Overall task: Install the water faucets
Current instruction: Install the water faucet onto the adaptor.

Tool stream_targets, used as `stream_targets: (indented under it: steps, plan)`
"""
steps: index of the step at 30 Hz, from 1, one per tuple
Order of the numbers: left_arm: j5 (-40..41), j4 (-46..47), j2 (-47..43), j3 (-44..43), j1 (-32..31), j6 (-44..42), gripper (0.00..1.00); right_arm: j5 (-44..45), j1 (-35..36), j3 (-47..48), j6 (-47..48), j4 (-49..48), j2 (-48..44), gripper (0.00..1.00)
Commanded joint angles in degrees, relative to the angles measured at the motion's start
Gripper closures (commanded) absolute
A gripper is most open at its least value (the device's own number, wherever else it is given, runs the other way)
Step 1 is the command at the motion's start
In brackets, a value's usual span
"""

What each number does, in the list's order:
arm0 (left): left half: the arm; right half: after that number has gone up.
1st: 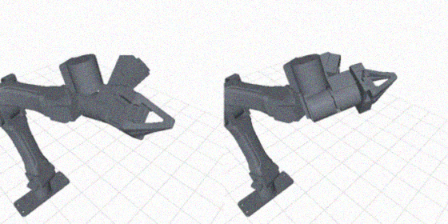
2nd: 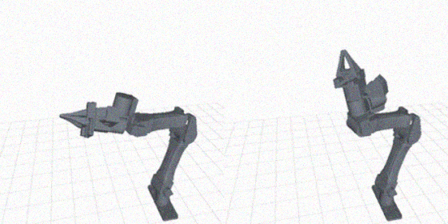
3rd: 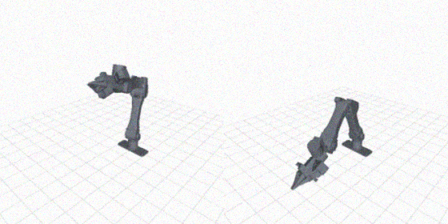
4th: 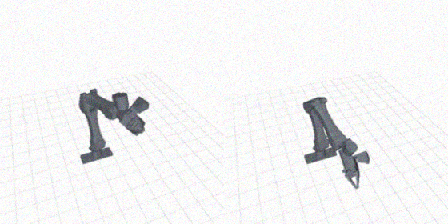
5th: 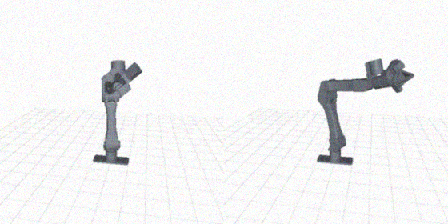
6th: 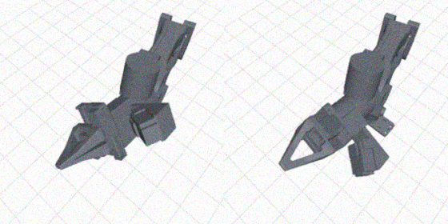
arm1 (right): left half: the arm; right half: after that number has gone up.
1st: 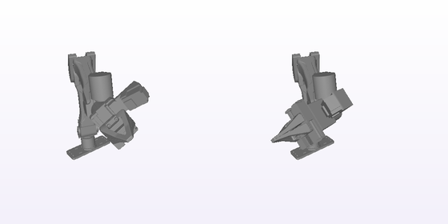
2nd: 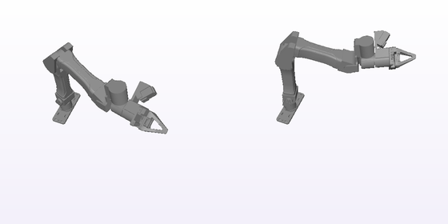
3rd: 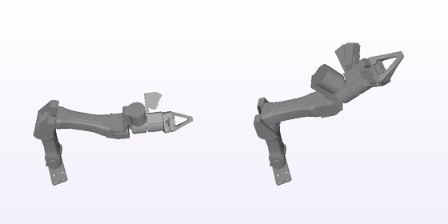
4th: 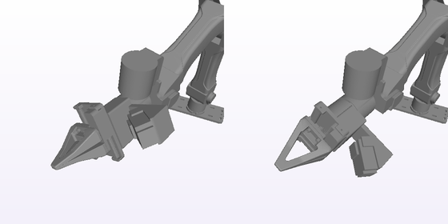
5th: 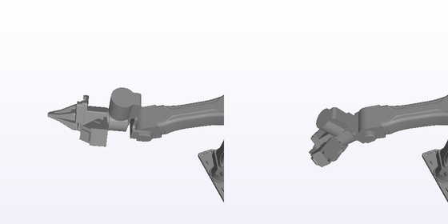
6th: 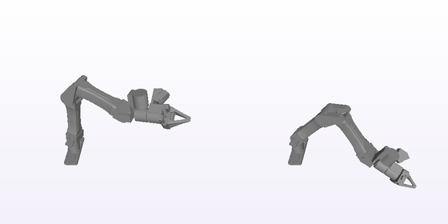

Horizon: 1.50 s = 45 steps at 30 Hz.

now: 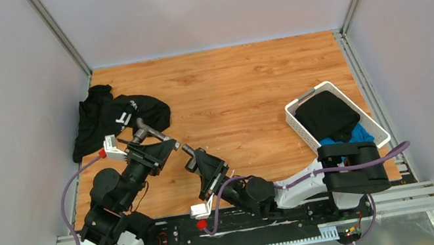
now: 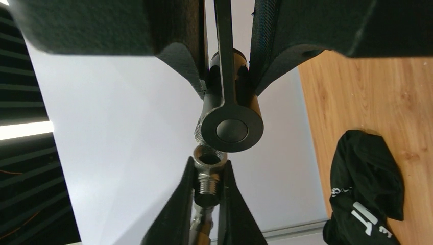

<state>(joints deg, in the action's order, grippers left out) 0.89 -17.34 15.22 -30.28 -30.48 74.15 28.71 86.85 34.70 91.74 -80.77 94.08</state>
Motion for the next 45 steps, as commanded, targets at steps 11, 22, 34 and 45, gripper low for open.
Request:
stream_targets:
  steps: [11,22,34,45]
  plan:
    - [0.7,-0.9,0.2,-3.2,-0.2,-1.7,1.00,-1.1,1.5,2.2,3.3,-3.7,-2.7,1.00]
    - [1.1,-1.0,-0.5,-3.7,-0.1,-2.9,1.00,-0.7,2.4,3.0,0.3,0.5,-1.6,1.00]
    - [-0.2,0.2,-0.4,-3.7,-0.1,-3.6,1.00,-0.8,2.1,4.6,-2.1,3.3,-1.1,1.00]
    - [-1.7,1.1,0.0,-4.0,-0.1,-4.1,1.00,-0.7,1.4,5.3,-3.5,5.3,-0.9,1.00]
